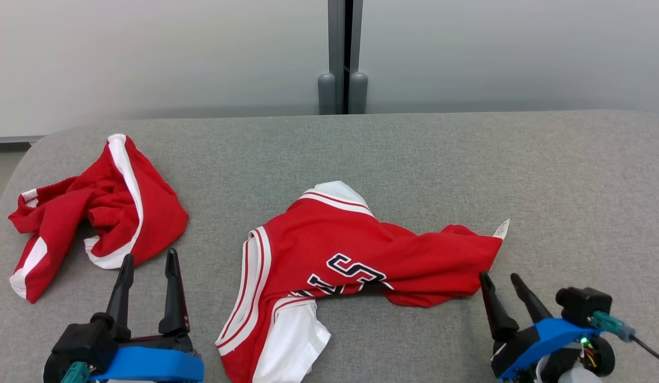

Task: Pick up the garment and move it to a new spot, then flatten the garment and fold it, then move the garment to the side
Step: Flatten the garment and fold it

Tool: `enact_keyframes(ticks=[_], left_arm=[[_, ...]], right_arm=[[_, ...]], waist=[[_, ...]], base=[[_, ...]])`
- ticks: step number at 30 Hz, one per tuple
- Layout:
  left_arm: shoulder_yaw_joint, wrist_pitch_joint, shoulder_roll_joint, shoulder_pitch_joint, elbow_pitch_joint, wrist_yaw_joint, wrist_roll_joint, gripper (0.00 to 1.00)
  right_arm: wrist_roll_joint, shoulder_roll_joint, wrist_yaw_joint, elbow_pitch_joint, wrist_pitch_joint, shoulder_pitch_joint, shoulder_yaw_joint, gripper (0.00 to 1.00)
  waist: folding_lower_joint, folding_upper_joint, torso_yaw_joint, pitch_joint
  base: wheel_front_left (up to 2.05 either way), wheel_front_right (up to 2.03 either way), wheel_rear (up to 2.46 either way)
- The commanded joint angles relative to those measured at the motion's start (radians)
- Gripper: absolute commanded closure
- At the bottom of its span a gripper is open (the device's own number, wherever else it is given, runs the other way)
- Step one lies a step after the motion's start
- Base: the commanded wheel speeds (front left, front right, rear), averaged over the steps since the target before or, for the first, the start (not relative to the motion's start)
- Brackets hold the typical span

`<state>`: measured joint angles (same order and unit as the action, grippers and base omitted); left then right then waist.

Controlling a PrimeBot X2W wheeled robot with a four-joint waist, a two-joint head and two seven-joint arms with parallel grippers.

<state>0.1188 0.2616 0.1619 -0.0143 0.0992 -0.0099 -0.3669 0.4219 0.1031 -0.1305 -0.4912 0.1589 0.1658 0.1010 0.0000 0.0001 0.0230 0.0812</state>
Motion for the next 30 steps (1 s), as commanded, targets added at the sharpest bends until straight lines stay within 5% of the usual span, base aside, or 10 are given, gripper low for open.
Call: enact_keyframes(ticks=[1, 11, 13, 21, 30], left_arm=[[-0.012, 0.005, -0.014, -0.007, 0.007, -0.016, 0.018, 0.00], [-0.066, 0.005, -0.074, 0.026, 0.043, -0.086, 0.081, 0.00], [-0.073, 0.005, -0.084, 0.028, 0.052, -0.094, 0.089, 0.00], [-0.101, 0.005, -0.103, 0.012, 0.076, -0.113, 0.100, 0.00], [-0.071, 0.005, -0.111, 0.049, 0.091, -0.121, 0.081, 0.00]], right_arm=[[0.033, -0.003, 0.000, -0.021, -0.034, 0.024, 0.004, 0.00], [0.123, 0.028, 0.000, -0.219, -0.221, 0.170, 0.001, 0.00], [0.122, 0.029, 0.000, -0.248, -0.222, 0.199, -0.006, 1.00], [0.137, 0.088, 0.000, -0.111, -0.152, 0.220, -0.020, 1.00], [0.063, 0.134, 0.000, 0.095, -0.311, 0.354, 0.022, 1.00]], waist=[[0.0000, -0.0001, 0.001, -0.002], [0.0000, -0.0001, 0.058, 0.018], [0.0000, -0.0001, 0.075, 0.022], [0.0000, -0.0001, 0.116, 0.020], [0.0000, -0.0001, 0.185, 0.062]], base=[[0.00, 0.00, 0.00], [0.00, 0.00, 0.00], [0.00, 0.00, 0.00], [0.00, 0.00, 0.00], [0.00, 0.00, 0.00]])
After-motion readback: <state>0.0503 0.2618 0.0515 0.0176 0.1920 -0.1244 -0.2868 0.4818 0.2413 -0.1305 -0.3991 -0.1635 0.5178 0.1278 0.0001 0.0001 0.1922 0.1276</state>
